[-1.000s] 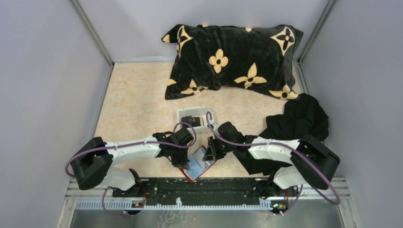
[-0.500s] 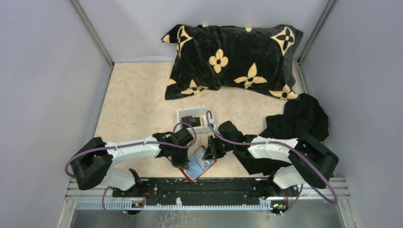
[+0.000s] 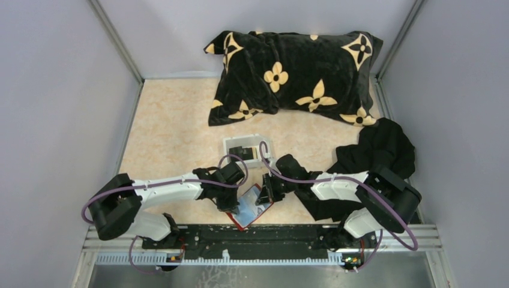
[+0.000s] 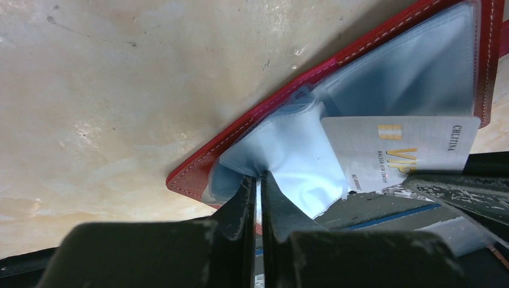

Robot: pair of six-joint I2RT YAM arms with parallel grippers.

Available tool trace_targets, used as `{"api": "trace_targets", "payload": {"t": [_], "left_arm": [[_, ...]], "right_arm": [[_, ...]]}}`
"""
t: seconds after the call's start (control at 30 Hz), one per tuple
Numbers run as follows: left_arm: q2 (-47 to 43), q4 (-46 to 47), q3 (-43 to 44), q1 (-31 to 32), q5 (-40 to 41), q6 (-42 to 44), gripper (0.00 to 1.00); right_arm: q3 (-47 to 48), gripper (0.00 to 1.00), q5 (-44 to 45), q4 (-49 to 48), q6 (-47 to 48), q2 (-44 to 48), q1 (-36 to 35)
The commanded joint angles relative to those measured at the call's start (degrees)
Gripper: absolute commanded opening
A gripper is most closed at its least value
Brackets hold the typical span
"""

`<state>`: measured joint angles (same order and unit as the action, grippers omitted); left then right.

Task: Put the credit cards into the card holder
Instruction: Insert the credit card into the card holder.

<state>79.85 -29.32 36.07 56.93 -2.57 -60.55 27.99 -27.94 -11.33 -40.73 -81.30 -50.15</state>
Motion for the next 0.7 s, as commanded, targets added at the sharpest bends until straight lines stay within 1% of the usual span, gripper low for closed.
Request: {"api": "trace_targets", "payload": {"t": [0.0,0.3,0.67], "left_arm": [[6.6,10.3,-7.6,1.0,14.3,-1.4,0.07],[6.3,10.3,-8.2,1.3,14.3,-2.0,0.06],[6.6,10.2,-7.6,1.7,14.2,-2.0,0.06]], "right_arm": [[0.1,0.00,-1.9,-4.0,-0.2,-0.8,0.6],[-0.5,0.00,0.3,-3.5,-0.1,-0.2,1.9],[-0.8,0.00,0.1,-4.6,-0.6,-0.7,2.4]]}}
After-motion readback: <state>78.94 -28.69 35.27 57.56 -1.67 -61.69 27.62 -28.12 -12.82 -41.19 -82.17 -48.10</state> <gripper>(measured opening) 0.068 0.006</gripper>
